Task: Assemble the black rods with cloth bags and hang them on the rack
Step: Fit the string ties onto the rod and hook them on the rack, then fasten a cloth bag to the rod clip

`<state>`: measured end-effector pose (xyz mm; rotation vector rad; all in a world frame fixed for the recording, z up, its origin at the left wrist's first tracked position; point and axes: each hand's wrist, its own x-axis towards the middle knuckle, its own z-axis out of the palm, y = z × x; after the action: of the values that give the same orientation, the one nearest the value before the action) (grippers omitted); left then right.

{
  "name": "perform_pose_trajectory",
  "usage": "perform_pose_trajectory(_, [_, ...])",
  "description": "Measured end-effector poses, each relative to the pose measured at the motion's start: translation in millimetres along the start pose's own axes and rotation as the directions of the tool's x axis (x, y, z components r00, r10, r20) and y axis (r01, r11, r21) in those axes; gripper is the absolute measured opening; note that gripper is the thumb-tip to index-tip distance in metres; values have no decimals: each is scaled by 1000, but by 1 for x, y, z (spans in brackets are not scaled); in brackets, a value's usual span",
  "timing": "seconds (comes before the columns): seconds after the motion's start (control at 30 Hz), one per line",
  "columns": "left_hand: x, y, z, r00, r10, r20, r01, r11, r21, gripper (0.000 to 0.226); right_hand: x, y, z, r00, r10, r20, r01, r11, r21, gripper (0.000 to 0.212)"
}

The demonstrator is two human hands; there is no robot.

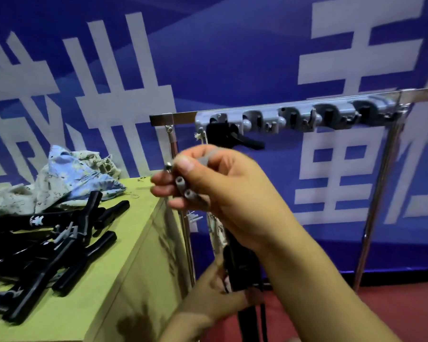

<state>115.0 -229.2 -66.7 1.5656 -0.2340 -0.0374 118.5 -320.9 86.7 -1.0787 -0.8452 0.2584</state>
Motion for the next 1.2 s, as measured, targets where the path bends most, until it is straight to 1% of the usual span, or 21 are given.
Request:
perform_pose_trajectory(0.07, [5, 6, 14, 994, 14, -111, -13, 1000, 4, 39, 7, -12, -3, 999, -7, 38, 6, 999, 39, 13])
perform_pose_trajectory(0.17, [16, 11, 13, 975, 71, -211, -60, 997, 54, 30, 5, -27, -21, 1000, -17, -13, 17, 1000, -3, 16])
perform_pose_trajectory(0.27, [19, 23, -1, 943, 109, -315, -96, 994, 59, 33, -11, -27, -55, 976, -61, -211, 17, 979, -205, 32])
perform_pose_trajectory(0.33, [20, 38, -9, 918, 139, -370, -140, 990, 27, 46, -21, -6, -79, 918, -92, -385, -29, 954, -297, 34])
perform_pose_trajectory(0.37, [21, 46, -12, 911, 144, -387, -161, 987, -12, 45, -26, 8, -87, 906, -81, -415, -55, 951, -305, 33])
perform_pose_trajectory(0.4, [23, 57, -14, 906, 142, -398, -180, 982, -59, 35, -31, 25, -91, 917, -25, -399, -103, 950, -295, 31])
perform_pose_trajectory(0.47, [29, 82, -18, 904, 137, -405, -212, 966, -146, 16, -35, 60, -88, 968, 172, -184, -221, 930, -294, 44])
perform_pose_trajectory(0.53, [39, 104, -15, 920, 124, -373, -210, 957, -202, 15, -36, 81, -78, 941, 338, 9, -318, 893, -318, 61])
perform_pose_trajectory(0.57, [42, 112, -31, 902, 131, -411, -213, 964, -161, 14, -22, 94, -64, 914, 398, 75, -372, 899, -231, 55])
perform_pose_trajectory(0.63, [55, 126, -36, 919, 142, -369, -182, 980, -77, 18, -15, 95, -61, 915, 401, 38, -398, 914, -76, 34])
perform_pose_trajectory(0.73, [69, 144, -73, 961, 146, -235, -69, 949, 308, 52, 8, 90, -58, 929, 361, -83, -369, 921, -124, 23])
perform_pose_trajectory(0.8, [78, 156, -115, 985, 69, -160, 47, 777, 627, 73, 24, 89, -60, 931, 343, -129, -362, 915, -179, 17])
perform_pose_trajectory(0.83, [82, 162, -132, 983, 16, -181, 121, 688, 715, 70, 26, 88, -61, 929, 338, -150, -363, 912, -189, 16])
perform_pose_trajectory(0.87, [87, 165, -156, 965, -11, -262, 220, 578, 786, 62, 29, 88, -63, 928, 338, -157, -365, 910, -198, 17])
perform_pose_trajectory(0.9, [95, 164, -187, 927, 8, -374, 337, 416, 845, 54, 34, 92, -66, 925, 346, -157, -373, 906, -199, 18])
perform_pose_trajectory(0.97, [102, 152, -262, 820, 58, -569, 568, 37, 822, 41, 39, 97, -69, 919, 364, -153, -389, 899, -199, 20])
perform_pose_trajectory(1.0, [102, 144, -305, 741, 48, -669, 669, -141, 730, 38, 41, 101, -70, 919, 368, -145, -391, 898, -200, 21])
perform_pose_trajectory(1.07, [101, 124, -375, 579, -28, -815, 734, -417, 536, 44, 44, 105, -71, 916, 376, -140, -398, 895, -199, 20])
perform_pose_trajectory(1.1, [95, 117, -384, 551, -82, -830, 722, -452, 524, 48, 45, 106, -71, 916, 375, -142, -397, 897, -192, 19])
perform_pose_trajectory(1.13, [88, 113, -377, 550, -126, -826, 728, -413, 547, 47, 45, 106, -70, 918, 371, -140, -393, 901, -186, 20])
perform_pose_trajectory(1.2, [79, 109, -359, 564, -136, -814, 737, -363, 571, 40, 46, 107, -69, 925, 363, -114, -379, 904, -199, 41])
